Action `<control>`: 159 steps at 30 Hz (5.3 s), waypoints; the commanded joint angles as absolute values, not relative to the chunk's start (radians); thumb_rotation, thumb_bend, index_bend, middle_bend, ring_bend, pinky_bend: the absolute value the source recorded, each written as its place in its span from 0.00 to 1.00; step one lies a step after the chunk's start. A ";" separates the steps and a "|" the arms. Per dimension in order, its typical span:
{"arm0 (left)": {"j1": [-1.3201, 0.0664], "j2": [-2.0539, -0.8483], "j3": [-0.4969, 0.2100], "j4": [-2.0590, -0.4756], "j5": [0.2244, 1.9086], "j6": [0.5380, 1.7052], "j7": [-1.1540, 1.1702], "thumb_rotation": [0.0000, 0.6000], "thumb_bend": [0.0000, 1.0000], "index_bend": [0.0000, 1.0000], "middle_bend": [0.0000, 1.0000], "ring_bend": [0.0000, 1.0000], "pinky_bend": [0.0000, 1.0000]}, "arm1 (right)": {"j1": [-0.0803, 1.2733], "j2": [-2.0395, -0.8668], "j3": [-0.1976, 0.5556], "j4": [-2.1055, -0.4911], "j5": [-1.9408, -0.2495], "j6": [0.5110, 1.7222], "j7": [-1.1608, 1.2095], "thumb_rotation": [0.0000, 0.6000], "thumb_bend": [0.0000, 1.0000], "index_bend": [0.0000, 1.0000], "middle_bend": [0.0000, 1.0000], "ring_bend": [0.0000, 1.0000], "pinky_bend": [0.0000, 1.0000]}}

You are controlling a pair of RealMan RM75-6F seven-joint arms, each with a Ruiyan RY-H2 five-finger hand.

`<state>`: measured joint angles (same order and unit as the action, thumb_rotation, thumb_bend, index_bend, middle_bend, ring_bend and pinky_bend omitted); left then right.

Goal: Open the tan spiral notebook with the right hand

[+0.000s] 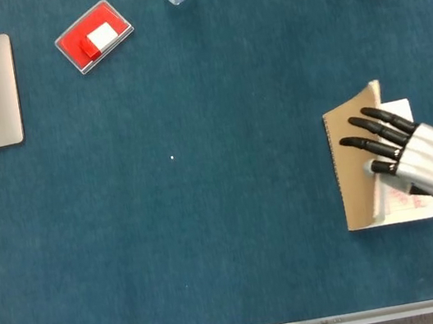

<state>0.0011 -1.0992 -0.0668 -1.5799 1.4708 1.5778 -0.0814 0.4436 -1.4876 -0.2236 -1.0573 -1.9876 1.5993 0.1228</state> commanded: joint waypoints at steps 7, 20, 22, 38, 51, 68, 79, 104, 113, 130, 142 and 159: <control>0.001 -1.098 -0.066 -1.581 1.472 1.577 -0.082 1.00 0.25 0.49 0.24 0.10 0.26 | 0.450 -1.551 -0.213 -0.997 -1.991 1.576 0.164 1.00 0.47 0.71 0.23 0.03 0.10; 0.002 -1.096 -0.065 -1.580 1.474 1.577 -0.088 1.00 0.25 0.49 0.24 0.10 0.26 | 0.447 -1.693 -0.168 -0.866 -1.981 1.644 0.232 1.00 0.37 0.21 0.22 0.03 0.10; 0.002 -1.095 -0.065 -1.581 1.474 1.577 -0.090 1.00 0.25 0.49 0.24 0.10 0.26 | 0.445 -1.712 -0.162 -0.850 -1.979 1.660 0.244 1.00 0.32 0.11 0.21 0.03 0.10; 0.002 -1.095 -0.065 -1.581 1.474 1.576 -0.087 1.00 0.25 0.49 0.24 0.10 0.26 | 0.435 -1.815 -0.123 -0.737 -1.940 1.754 0.341 1.00 0.07 0.01 0.14 0.03 0.10; 0.002 -1.094 -0.064 -1.581 1.473 1.574 -0.087 1.00 0.25 0.49 0.24 0.10 0.26 | 0.457 -1.910 -0.096 -0.638 -1.903 1.758 0.402 1.00 0.07 0.01 0.14 0.03 0.10; 0.001 -1.094 -0.064 -1.580 1.474 1.574 -0.087 1.00 0.25 0.49 0.24 0.10 0.26 | 0.489 -1.948 -0.083 -0.644 -1.878 1.759 0.411 1.00 0.06 0.01 0.13 0.03 0.10; 0.000 -1.095 -0.064 -1.581 1.472 1.570 -0.081 1.00 0.25 0.49 0.24 0.10 0.26 | 0.486 -1.914 -0.074 -0.673 -1.865 1.792 0.411 1.00 0.06 0.01 0.13 0.03 0.10; -0.003 -1.095 -0.064 -1.583 1.467 1.562 -0.078 1.00 0.25 0.49 0.24 0.10 0.26 | 0.436 -1.709 -0.075 -0.888 -1.875 1.868 0.324 1.00 0.06 0.01 0.13 0.03 0.10; -0.003 -1.095 -0.064 -1.585 1.467 1.563 -0.079 1.00 0.25 0.49 0.24 0.10 0.26 | 0.406 -1.598 -0.106 -0.983 -1.883 1.822 0.246 1.00 0.06 0.01 0.13 0.03 0.10; -0.004 -1.094 -0.064 -1.586 1.467 1.561 -0.079 1.00 0.25 0.49 0.24 0.10 0.26 | 0.386 -1.405 -0.185 -1.180 -1.884 1.583 0.067 1.00 0.03 0.01 0.12 0.03 0.10; -0.002 -1.090 -0.064 -1.589 1.467 1.563 -0.087 1.00 0.25 0.49 0.24 0.10 0.26 | 0.397 -1.403 -0.239 -1.174 -1.926 1.472 0.095 1.00 0.03 0.01 0.12 0.03 0.10; -0.003 -1.084 -0.061 -1.593 1.468 1.557 -0.094 1.00 0.25 0.49 0.24 0.10 0.26 | 0.414 -1.334 -0.256 -1.252 -1.885 1.292 0.011 1.00 0.03 0.01 0.12 0.03 0.10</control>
